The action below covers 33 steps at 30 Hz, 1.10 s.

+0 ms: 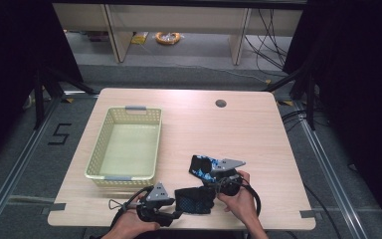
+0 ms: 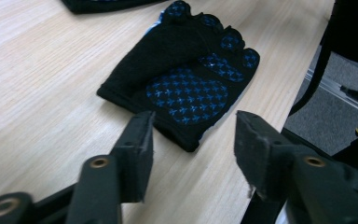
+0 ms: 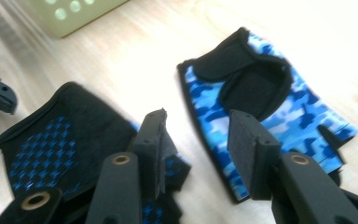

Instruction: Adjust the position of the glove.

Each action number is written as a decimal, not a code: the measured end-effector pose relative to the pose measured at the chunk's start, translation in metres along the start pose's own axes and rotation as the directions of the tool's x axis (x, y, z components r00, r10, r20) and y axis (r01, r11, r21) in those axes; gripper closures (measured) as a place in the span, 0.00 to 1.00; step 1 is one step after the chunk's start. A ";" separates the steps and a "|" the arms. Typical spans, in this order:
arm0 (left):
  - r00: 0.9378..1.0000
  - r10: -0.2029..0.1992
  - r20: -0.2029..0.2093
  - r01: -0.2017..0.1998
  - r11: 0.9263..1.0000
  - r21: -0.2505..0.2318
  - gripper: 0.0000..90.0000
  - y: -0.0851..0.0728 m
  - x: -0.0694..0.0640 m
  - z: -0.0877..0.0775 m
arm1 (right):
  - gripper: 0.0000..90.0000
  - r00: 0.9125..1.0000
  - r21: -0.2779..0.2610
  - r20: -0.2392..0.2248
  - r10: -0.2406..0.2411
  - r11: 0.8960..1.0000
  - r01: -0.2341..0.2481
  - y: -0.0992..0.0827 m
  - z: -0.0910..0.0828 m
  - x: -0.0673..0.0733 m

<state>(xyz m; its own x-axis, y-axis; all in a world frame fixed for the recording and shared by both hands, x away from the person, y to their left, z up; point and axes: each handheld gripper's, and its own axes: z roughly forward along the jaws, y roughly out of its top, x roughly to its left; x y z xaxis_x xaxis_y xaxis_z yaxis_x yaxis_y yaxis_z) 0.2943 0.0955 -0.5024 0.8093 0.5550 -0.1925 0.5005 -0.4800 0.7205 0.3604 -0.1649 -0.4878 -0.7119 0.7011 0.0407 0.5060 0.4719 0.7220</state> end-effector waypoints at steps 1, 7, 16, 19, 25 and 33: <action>1.000 -0.008 0.007 0.008 1.000 -0.013 0.48 0.000 0.001 -0.001 | 0.64 1.000 0.017 0.002 -0.008 1.000 0.008 0.002 -0.001 -0.002; 0.996 -0.082 0.016 0.083 0.995 -0.047 0.40 -0.006 0.004 -0.009 | 0.64 1.000 0.045 0.014 -0.018 0.999 0.018 0.013 0.010 -0.007; 0.996 -0.090 0.002 0.090 0.995 -0.052 0.36 -0.012 0.007 -0.017 | 0.67 1.000 0.082 -0.009 -0.009 0.997 0.010 0.021 0.033 -0.011; 0.997 -0.072 -0.004 0.072 0.997 -0.042 0.35 -0.013 0.009 -0.018 | 0.67 1.000 0.107 -0.003 0.009 0.994 -0.009 0.021 0.040 -0.011; 0.995 -0.102 0.002 0.102 0.994 -0.046 0.35 -0.014 0.009 -0.017 | 0.73 1.000 0.110 0.004 0.000 0.994 -0.001 0.018 0.042 -0.013; 0.996 -0.093 0.004 0.093 0.995 -0.045 0.36 -0.014 0.009 -0.017 | 0.99 0.999 0.078 -0.049 0.015 0.997 -0.011 0.015 0.039 -0.022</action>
<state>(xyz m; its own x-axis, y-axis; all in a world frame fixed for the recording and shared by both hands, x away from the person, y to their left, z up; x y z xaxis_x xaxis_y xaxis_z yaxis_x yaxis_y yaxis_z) 0.2896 0.1190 -0.5028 0.7601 0.5949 -0.2614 0.5596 -0.3949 0.7286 0.4024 -0.1520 -0.5052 -0.7274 0.6810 0.0851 0.5503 0.5047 0.6652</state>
